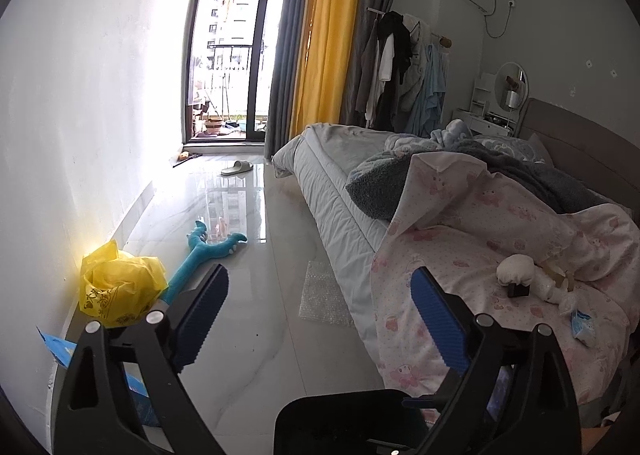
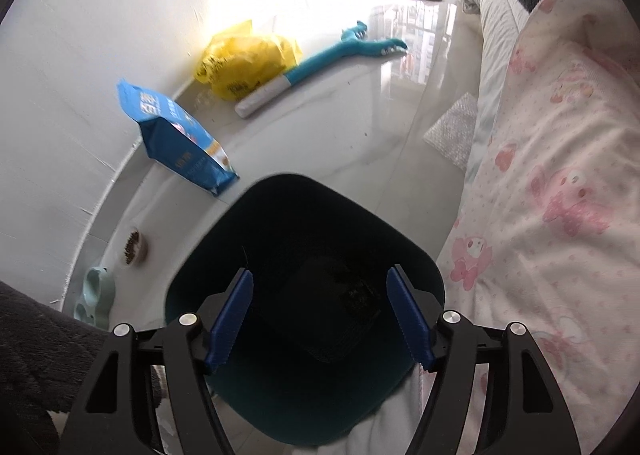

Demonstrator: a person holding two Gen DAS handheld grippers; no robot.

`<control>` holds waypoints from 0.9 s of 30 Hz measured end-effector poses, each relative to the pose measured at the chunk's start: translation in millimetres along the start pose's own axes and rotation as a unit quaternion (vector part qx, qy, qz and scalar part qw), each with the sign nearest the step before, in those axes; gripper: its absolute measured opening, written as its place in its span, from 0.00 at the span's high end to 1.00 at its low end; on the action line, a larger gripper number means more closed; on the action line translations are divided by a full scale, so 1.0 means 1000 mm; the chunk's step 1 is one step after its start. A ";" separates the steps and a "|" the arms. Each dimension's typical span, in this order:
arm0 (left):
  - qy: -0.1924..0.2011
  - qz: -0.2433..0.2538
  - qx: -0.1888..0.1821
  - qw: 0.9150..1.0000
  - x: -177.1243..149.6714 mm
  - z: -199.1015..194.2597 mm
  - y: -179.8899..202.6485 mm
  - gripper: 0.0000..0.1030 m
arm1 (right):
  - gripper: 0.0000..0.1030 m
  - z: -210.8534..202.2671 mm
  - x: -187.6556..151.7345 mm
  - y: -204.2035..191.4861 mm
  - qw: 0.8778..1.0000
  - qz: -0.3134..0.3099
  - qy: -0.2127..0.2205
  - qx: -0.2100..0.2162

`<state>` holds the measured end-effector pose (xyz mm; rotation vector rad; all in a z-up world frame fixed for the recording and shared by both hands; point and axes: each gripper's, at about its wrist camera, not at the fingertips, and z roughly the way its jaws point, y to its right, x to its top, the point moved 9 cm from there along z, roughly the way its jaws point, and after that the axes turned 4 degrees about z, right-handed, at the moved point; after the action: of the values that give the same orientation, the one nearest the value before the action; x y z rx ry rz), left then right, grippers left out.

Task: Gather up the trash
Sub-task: 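Move the right tool back to the bed and close on the blue bunny wipe pack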

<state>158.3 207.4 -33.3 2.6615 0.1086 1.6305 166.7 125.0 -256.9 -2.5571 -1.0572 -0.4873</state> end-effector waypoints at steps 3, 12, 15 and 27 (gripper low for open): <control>-0.002 0.000 0.005 1.000 0.001 0.005 0.002 0.08 | 0.31 -0.021 0.006 0.000 1.000 -0.004 0.024 0.011; -0.009 -0.008 -0.003 1.000 0.006 0.020 0.025 0.05 | 0.28 -0.072 0.016 0.016 0.996 0.002 0.082 0.021; -0.010 -0.011 -0.015 1.000 0.008 0.025 0.040 0.05 | 0.28 -0.087 0.016 0.027 0.995 0.009 0.097 0.019; -0.023 0.002 -0.056 0.998 0.004 0.046 0.096 0.05 | 0.22 -0.142 0.002 0.084 0.988 0.033 0.148 -0.008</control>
<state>205.8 113.2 -45.2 2.6154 0.0089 1.5256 202.0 10.0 -144.8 -2.4250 -0.8637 -0.8292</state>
